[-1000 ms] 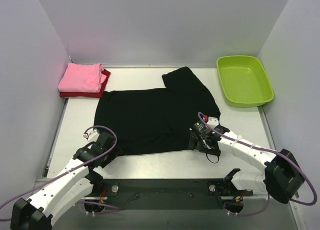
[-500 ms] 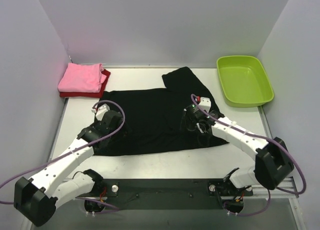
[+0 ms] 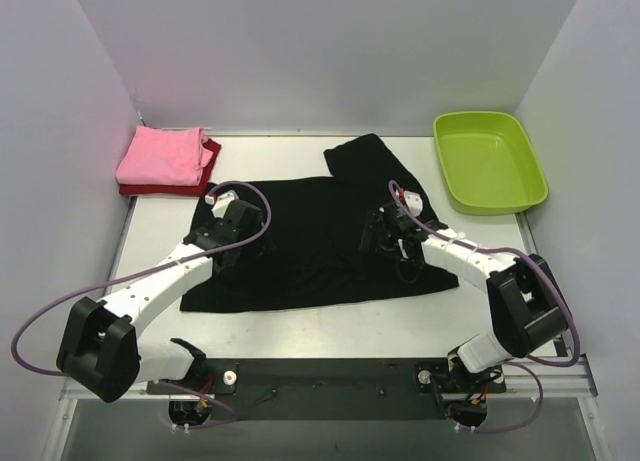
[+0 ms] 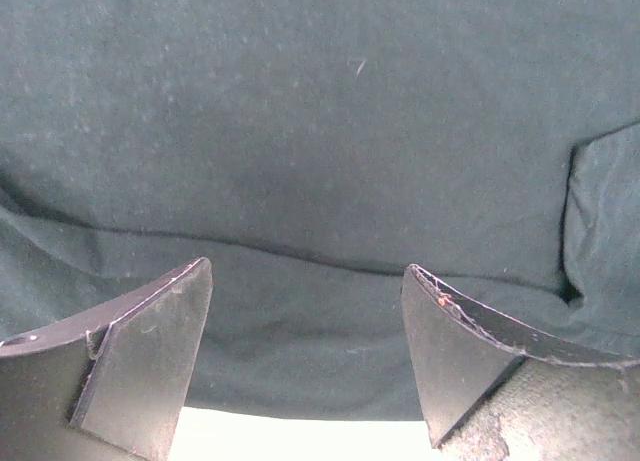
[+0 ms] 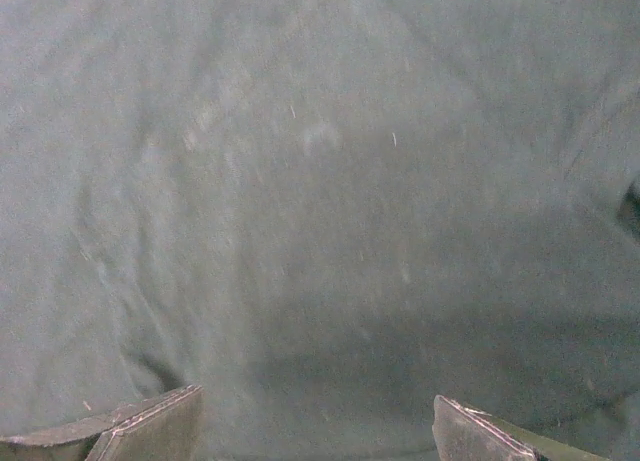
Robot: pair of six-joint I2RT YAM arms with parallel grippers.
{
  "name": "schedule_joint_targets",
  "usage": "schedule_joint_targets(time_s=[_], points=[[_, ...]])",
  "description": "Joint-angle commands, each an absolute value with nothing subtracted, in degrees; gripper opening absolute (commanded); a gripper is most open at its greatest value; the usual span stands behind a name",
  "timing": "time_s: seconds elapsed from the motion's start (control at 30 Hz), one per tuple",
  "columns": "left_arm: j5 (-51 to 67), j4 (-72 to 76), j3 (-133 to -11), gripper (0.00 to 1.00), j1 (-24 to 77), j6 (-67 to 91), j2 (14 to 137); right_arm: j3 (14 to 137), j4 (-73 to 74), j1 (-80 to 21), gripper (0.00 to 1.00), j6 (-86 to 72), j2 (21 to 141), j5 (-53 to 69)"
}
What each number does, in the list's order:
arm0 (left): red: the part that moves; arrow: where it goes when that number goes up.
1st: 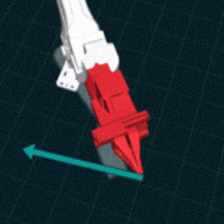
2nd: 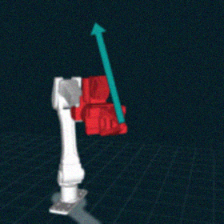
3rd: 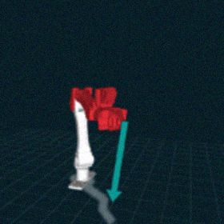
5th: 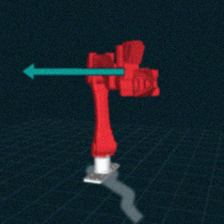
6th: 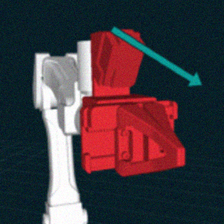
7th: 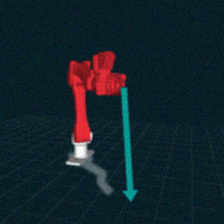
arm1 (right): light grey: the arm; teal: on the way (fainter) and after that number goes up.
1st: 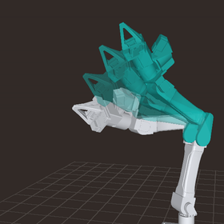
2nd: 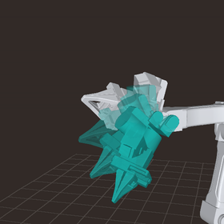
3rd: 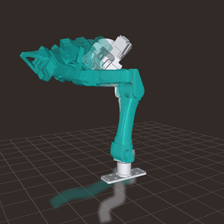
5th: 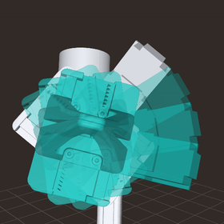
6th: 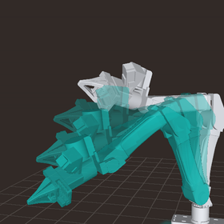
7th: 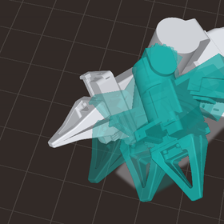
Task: Fold and stack the t-shirts
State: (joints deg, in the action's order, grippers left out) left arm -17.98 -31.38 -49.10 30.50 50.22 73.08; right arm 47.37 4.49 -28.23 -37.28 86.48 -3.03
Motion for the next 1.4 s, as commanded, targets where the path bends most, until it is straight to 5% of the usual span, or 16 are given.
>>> schedule_joint_targets(time_s=[0.0,0.37,0.87,1.37], points=[[-17.67,-27.42,-49.04,0.86,28.74,48.34,71.98,42.9,3.52,-29.18,1.0,-37.88,83.06,-2.63],[-15.65,-26.81,-47.55,0.86,25.67,47.37,69.96,31.92,7.02,-33.22,1.0,-41.91,78.23,-6.85],[-13.45,-25.66,-44.13,0.86,24.08,46.67,66.45,23.03,32.76,-48.51,1.0,-60.11,55.82,-14.06],[-13.0,-20.66,-42.53,0.86,25.32,45.18,73.9,47.88,30.42,-52.64,1.0,-48.0,61.16,-22.06]])
